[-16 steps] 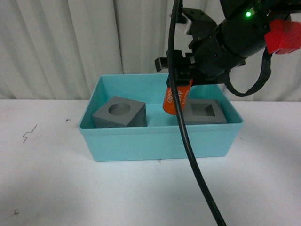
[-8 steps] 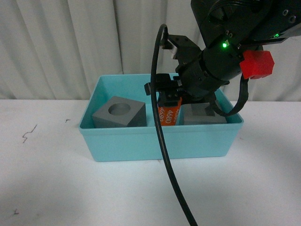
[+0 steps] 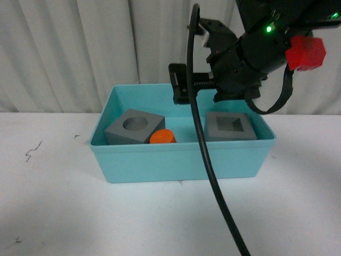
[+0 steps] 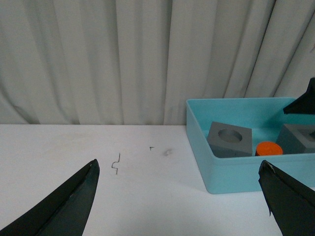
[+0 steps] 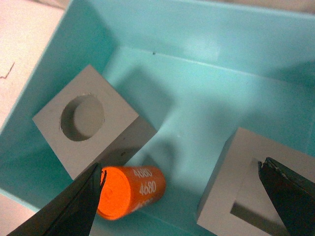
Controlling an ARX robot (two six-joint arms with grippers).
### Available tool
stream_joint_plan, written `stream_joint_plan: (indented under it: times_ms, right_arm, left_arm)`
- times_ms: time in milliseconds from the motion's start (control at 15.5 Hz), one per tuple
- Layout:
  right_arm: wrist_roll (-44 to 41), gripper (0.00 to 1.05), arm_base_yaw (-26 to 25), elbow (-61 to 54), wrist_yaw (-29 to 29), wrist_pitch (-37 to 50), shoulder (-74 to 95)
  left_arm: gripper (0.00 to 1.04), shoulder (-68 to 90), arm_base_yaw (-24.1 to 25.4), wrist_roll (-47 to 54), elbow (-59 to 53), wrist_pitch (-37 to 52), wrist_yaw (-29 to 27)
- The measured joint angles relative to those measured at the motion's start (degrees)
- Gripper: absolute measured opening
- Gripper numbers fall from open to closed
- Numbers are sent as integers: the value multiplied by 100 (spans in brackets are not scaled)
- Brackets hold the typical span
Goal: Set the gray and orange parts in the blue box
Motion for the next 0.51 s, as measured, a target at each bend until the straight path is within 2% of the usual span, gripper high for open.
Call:
stream_joint_plan:
  times_ms: [257, 450, 515]
  right_arm:
    - [142, 98, -162, -627, 28, 975, -898]
    - [260, 98, -184, -1602, 0, 1858, -1867]
    - [109, 88, -107, -2291, 1054, 3283, -2170]
  left_arm:
    - [98, 0, 0, 0, 0, 0, 0]
    - [98, 0, 0, 0, 0, 0, 0]
    - [98, 0, 0, 0, 2, 0, 2]
